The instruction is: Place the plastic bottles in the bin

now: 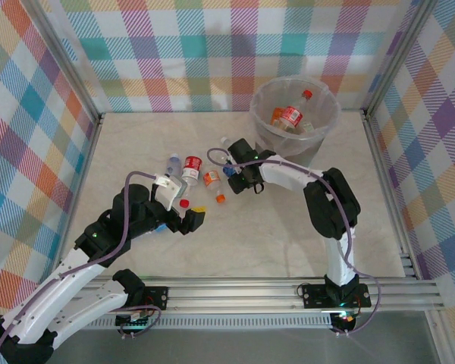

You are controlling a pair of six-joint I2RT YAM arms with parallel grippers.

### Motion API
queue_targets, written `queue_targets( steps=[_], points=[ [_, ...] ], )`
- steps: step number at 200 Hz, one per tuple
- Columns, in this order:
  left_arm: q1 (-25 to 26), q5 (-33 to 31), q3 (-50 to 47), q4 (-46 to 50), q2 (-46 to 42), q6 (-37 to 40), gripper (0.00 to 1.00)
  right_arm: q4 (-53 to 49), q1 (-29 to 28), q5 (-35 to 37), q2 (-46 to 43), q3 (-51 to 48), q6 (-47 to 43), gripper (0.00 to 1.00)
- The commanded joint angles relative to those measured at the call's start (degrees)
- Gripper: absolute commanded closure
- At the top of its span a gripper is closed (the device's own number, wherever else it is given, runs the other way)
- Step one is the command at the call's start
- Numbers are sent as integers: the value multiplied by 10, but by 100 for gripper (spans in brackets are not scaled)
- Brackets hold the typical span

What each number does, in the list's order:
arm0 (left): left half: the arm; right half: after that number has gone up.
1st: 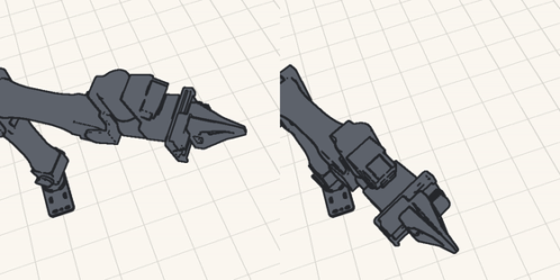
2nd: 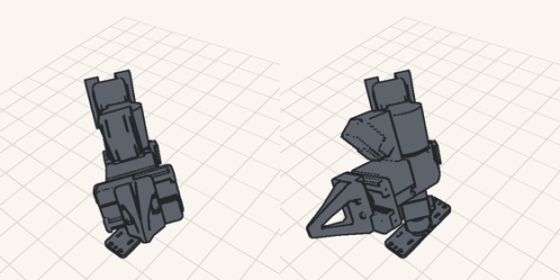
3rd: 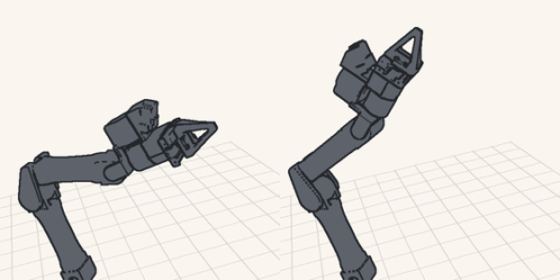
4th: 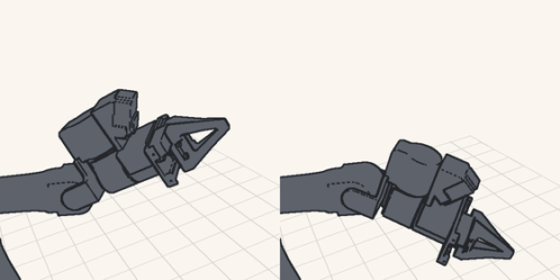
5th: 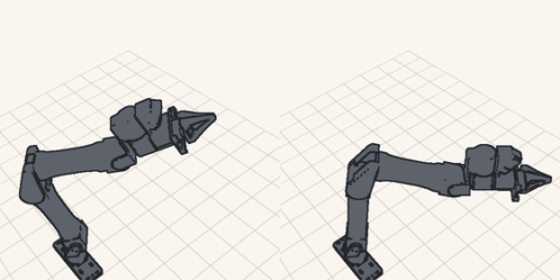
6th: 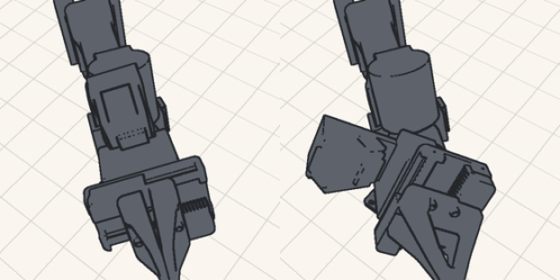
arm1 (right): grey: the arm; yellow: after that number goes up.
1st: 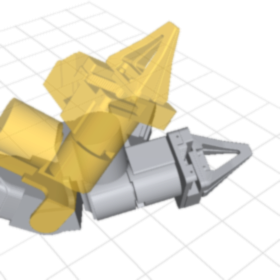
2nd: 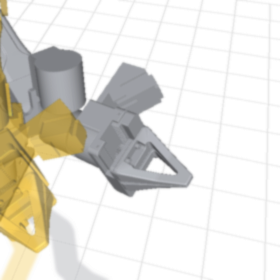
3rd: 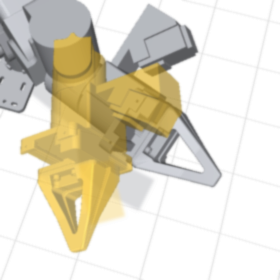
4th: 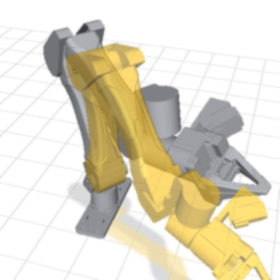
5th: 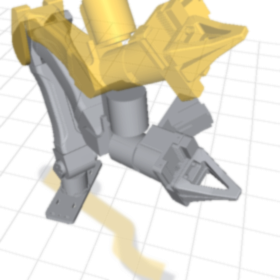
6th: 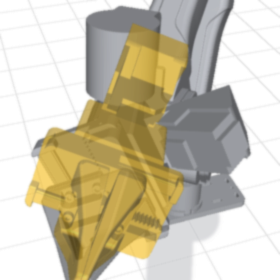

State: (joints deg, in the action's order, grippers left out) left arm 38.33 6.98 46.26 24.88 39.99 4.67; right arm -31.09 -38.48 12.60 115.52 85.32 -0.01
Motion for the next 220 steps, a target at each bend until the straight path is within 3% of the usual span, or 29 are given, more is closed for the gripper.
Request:
queue_targets(
  steps=[1,87,130,148,220],
  points=[
    [-5,12,-4,-15,-1,-5,0,-19,2,8,24,37,-27,36],
    [-5,18,-2,-13,6,-5,0,-39,6,3,85,99,-52,47],
    [-5,20,-1,-16,5,-5,0,-42,6,15,91,105,-74,59],
    [-5,18,-1,-24,4,-9,0,-45,5,17,80,102,-74,68],
    [-6,17,58,-51,14,1,0,-48,-8,-38,-38,67,-47,69]
  ],
)
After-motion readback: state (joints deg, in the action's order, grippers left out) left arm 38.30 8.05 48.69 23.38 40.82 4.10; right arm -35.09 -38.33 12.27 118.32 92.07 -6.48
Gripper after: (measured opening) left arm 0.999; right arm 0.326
